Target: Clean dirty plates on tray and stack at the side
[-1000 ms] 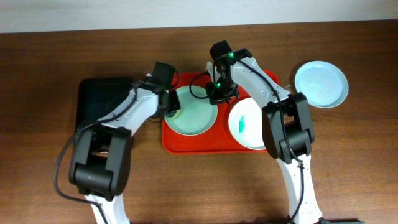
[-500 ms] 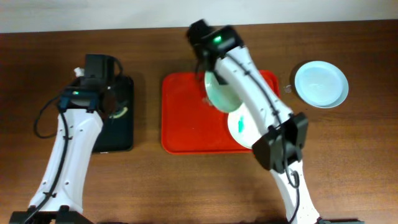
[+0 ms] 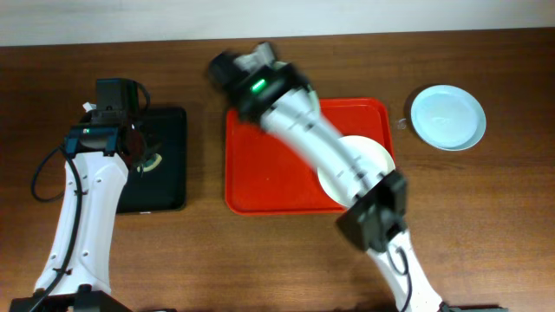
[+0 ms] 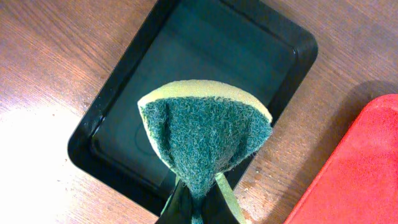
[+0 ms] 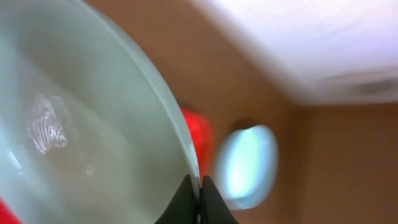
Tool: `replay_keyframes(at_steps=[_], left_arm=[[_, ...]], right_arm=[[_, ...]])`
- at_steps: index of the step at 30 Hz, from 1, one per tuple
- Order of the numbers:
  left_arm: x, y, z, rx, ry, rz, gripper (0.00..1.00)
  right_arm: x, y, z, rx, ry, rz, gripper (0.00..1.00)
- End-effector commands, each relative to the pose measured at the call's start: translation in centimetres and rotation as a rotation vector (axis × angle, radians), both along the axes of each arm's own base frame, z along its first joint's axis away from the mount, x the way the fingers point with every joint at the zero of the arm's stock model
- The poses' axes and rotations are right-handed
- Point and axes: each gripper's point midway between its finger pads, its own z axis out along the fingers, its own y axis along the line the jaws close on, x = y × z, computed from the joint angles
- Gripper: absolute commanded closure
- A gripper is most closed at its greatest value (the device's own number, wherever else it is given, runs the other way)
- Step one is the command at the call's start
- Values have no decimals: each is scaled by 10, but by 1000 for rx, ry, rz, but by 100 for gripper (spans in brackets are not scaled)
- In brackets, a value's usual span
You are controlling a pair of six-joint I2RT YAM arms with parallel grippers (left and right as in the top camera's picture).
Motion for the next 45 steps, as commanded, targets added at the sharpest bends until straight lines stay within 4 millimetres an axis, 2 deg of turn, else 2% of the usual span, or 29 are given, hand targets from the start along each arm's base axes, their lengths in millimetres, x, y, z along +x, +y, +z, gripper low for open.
replay_keyframes(at_steps=[1,3,4,5,7,8,9,11,12,14,17,19,20,21,22,24,26,28,29,31,33,35,36,38,41,45], left_arm=[[-1,2,0,5,1,-6,100],[-1,2,0,5,1,-6,100],[-1,2,0,5,1,-6,100],[-1,2,0,5,1,-6,100],[-1,2,0,5,1,-6,100],[-1,2,0,5,1,-6,100],[-1,2,0,5,1,-6,100],[-1,2,0,5,1,-6,100],[-1,2,0,5,0,-6,100],[1,2,1,5,-7,-6,100],[2,2,2,5,-13,-7,100],[3,2,2,5,-17,-7,100],[3,2,2,5,-17,-6,100],[3,2,2,5,-17,-7,100],[3,2,2,4,-17,-7,100],[4,-1,2,-9,-19,-13,100],[4,-1,2,-8,-18,-13,100],[4,-1,2,-9,-18,-13,100],[4,-1,2,-9,-18,-13,100],[4,-2,1,-12,-19,-15,100],[4,-1,1,-13,-18,-15,100],[4,-2,1,-13,-18,-15,100],[4,-3,1,-23,-19,-19,100],[4,-4,1,-25,-19,-21,100],[4,-4,1,-26,-19,-21,100],[4,-4,1,-26,-19,-21,100]], right_arm=[[10,-29,-30,717,312,-71,96],[19,-88,-30,893,337,-190,96],[21,-139,-35,947,329,-298,96],[20,-176,-42,957,317,-379,96],[12,-250,-63,975,284,-536,96],[10,-268,-70,982,273,-574,96],[3,-310,-88,997,241,-658,96],[-8,-344,-108,1011,218,-730,96],[-19,-372,-125,1023,199,-790,96],[-31,-400,-138,1033,167,-847,96],[-39,-421,-141,1038,132,-882,96],[-40,-426,-141,1038,123,-888,96],[-38,-424,-141,1037,124,-882,62],[-38,-421,-141,1038,129,-879,44],[-39,-419,-141,1038,137,-879,36],[-39,-410,-138,1027,168,-838,27],[-36,-397,-125,1016,174,-795,24],[-26,-368,-102,1027,174,-705,23],[-20,-351,-93,1039,184,-635,23],[-13,-304,-80,1021,245,-470,23],[-23,-242,-87,953,415,-254,23],[-39,-199,-106,830,559,-109,24],[-46,-187,-116,766,602,-90,25],[-57,-179,-130,646,664,-80,26],[-71,-163,-149,585,722,-54,28],[-84,-164,-173,583,759,-66,29]])
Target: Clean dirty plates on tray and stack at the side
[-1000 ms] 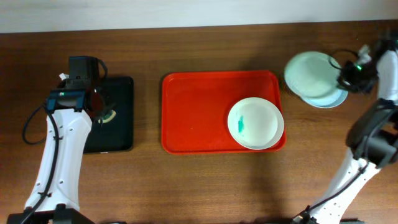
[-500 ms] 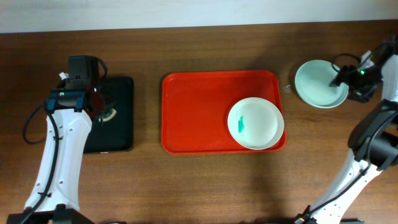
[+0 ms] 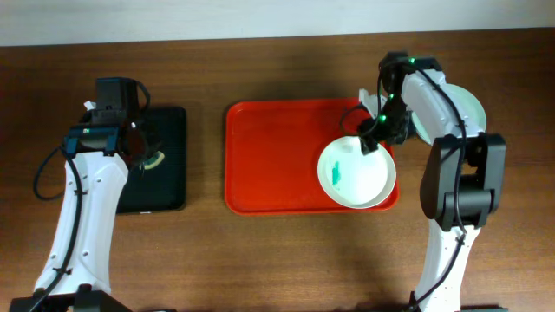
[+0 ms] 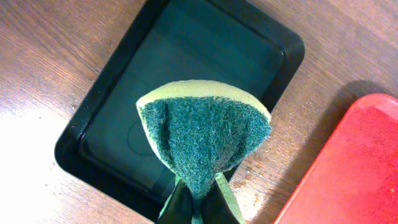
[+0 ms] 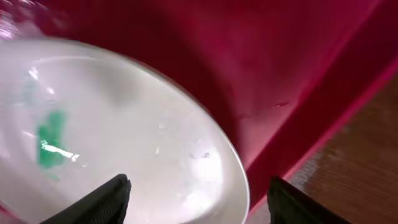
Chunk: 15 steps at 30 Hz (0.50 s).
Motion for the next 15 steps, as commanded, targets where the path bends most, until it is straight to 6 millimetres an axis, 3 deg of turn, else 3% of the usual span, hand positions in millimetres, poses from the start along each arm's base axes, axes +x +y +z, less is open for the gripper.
replay_keyframes(at_steps=[1,4,7,9,15], left_arm=[[-1,1,0,1,0,-8,100],[-1,1,0,1,0,-8,100],[-1,1,0,1,0,-8,100],[-1,1,0,1,0,-8,100],[0,-5,0,-29,-2,-23,100]], right_arm=[[-11,-6,-8,-26,27,10,30],[-34,-7,-4,-32,124,-6,39],[-45,-7,-2,-43,172,-52,39],[-50,0,-6,-13,193,-99,39],[-62,-4,-29,-35,212,-95,39]])
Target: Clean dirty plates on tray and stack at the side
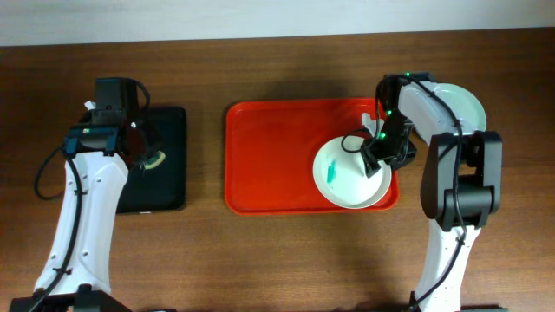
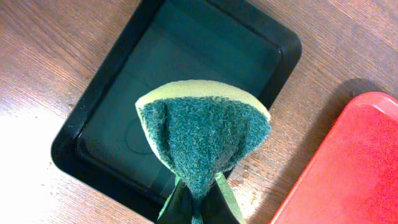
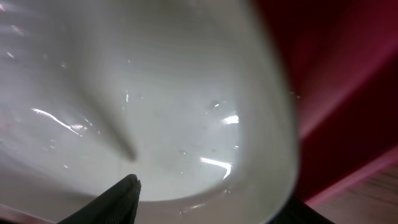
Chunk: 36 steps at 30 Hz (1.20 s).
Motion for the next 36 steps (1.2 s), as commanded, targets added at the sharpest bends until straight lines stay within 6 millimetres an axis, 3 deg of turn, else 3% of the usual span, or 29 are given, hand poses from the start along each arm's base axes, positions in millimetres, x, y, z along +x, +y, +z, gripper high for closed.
replay_keyframes(at_steps=[1,3,5,10,14,17,19,24,26,33,35,36], left_arm=[[0,-6,0,-35,-3,-27,100],[7,-31,0,-121,-23,-182,100],[13,-56,1,-217,-61,-316,100],[13,-102,1,-295,-78,-479,100],[9,-140,3,-294,-82,-583,100],[6,-168,-5,-307,-59,-638,100],[8,-193,-21,-336,-29,-647,100],[21,-254,-77,-367,22,-714,100],[23,-270,-102,-366,48,-741,100],[21,-271,-165,-349,157,-726,100],[27,-247,-186,-211,184,-671,100],[29,-226,-194,-97,206,-627,100]], right_arm=[[-11,6,-10,32,20,-26,42],[-6,24,-9,133,5,-58,63],[3,36,-9,184,-20,-115,73],[25,56,-15,164,-104,-184,83],[22,57,-20,19,-108,-211,88],[19,72,-21,24,-107,-192,88],[20,85,-21,26,-110,-253,95],[28,129,-23,76,-179,-202,96],[33,144,-23,87,-213,-196,96],[40,149,-23,93,-238,-241,96],[39,149,-23,92,-235,-241,96],[38,148,-23,90,-233,-240,96]])
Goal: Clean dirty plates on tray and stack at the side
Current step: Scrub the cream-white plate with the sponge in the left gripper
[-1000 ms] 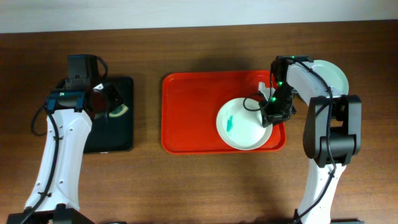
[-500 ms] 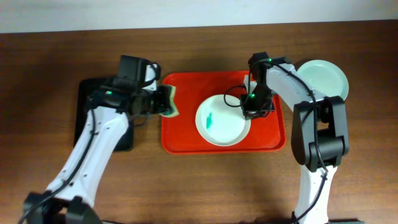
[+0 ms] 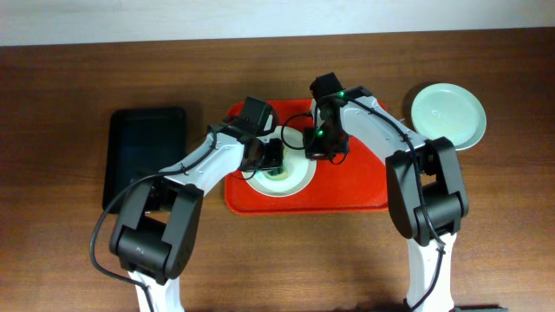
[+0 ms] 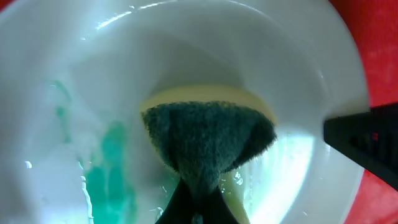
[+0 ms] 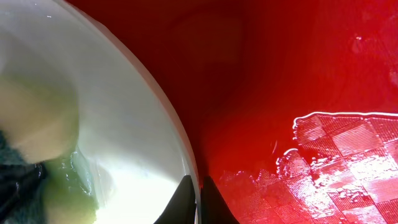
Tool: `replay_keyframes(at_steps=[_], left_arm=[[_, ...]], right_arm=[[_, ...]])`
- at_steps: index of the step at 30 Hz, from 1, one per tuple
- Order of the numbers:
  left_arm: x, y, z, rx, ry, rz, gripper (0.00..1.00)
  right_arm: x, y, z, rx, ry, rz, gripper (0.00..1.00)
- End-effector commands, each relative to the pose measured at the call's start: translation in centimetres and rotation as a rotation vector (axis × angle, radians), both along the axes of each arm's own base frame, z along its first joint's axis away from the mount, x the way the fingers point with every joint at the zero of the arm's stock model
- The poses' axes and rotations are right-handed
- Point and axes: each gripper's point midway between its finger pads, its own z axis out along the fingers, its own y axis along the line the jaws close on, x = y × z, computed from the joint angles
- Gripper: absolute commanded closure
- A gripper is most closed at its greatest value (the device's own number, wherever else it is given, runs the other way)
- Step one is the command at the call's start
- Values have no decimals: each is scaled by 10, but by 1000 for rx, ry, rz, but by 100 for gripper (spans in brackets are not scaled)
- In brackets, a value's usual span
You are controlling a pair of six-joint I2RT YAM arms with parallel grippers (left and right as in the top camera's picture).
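Note:
A white plate [image 3: 290, 180] with a green smear [image 4: 109, 168] lies on the left half of the red tray [image 3: 364, 191]. My left gripper [image 3: 276, 158] is shut on a green-and-yellow sponge [image 4: 208, 134], which presses into the plate's bowl. My right gripper [image 5: 194, 193] is shut on the plate's rim [image 5: 180, 146] on the side toward the tray's middle; one of its dark fingers [image 4: 367, 140] shows in the left wrist view. A clean pale plate [image 3: 447, 117] rests on the table right of the tray.
A black tray [image 3: 146, 156] sits on the wooden table left of the red tray. Water film glistens on the red tray's floor [image 5: 348, 149]. Both arms cross over the tray's upper left part.
The stained plate has gone from the tray's right end to its left half. My right gripper, then open over it, is shut on its rim. The left gripper with the sponge has moved from the black tray into the plate.
First my right gripper was shut on a plate's rim with the arm blurred, and the left held the sponge over the black tray. Then the right gripper stood open at the stained plate on the tray's right. Now it grips that plate at the left, sponge inside.

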Motion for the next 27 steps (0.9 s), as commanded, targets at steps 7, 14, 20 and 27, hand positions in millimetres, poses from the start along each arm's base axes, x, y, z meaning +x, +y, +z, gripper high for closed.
replay_keyframes(at_steps=[7,14,20,27], left_arm=[[23,137,-2,687,-76,213,100],[37,24,33,73,23,78,100],[32,23,-27,110,109,66,100],[50,121,23,624,-84,218,100]], right_arm=[[-10,-8,-20,-57,45,-12,96],[-9,-7,-20,-55,38,-12,96],[-9,-7,-20,-55,39,-11,96],[-9,-8,-20,-56,42,-12,96]])
